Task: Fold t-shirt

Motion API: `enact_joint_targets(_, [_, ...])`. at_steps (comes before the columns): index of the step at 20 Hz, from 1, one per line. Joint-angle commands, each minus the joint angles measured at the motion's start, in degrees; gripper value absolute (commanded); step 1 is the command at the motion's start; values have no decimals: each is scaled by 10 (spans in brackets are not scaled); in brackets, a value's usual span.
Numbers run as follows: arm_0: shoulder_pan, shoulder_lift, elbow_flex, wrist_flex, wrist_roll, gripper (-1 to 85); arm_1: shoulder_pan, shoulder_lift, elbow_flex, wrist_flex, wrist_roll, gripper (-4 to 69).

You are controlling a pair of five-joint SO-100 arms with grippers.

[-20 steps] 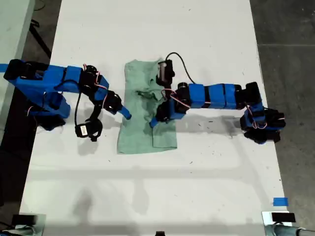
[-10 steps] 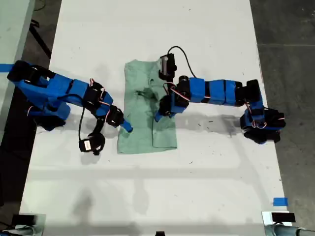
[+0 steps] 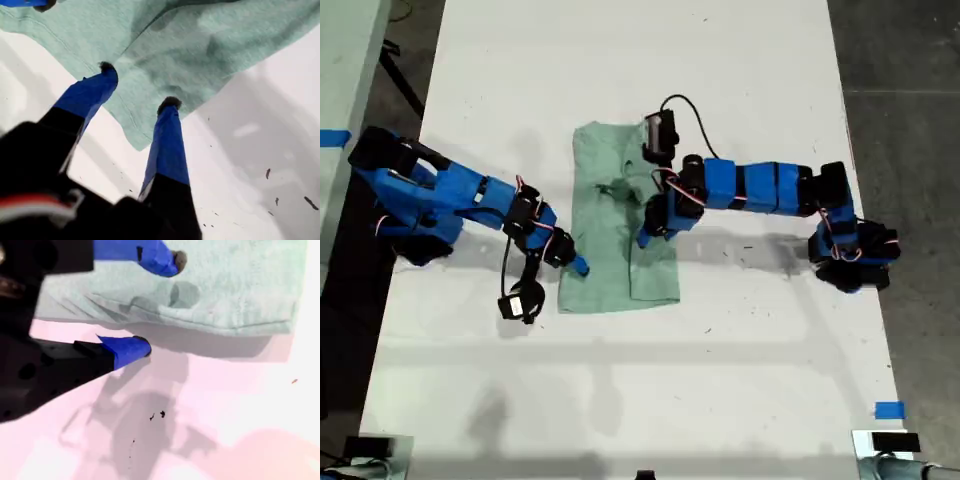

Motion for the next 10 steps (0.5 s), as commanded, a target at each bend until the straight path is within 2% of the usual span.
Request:
enact_joint_targets(1, [4,-5,-6,-21,-15,104,4,50,-2,6,-9,214])
enact_joint_targets(2, [3,-5,-4,-19,-28,10,4,50,0,5,-8,213])
enact_joint_targets(4, [1,7,-6,8,-39,0,4,50,3,4,-6,210])
enact_joint_targets(8, [-8,71,4,142,-55,0,3,50,12,2,-4,209])
enact_joint_targets(10, [-22,84,-11,182,-57,0,4,50,16,-1,-4,209])
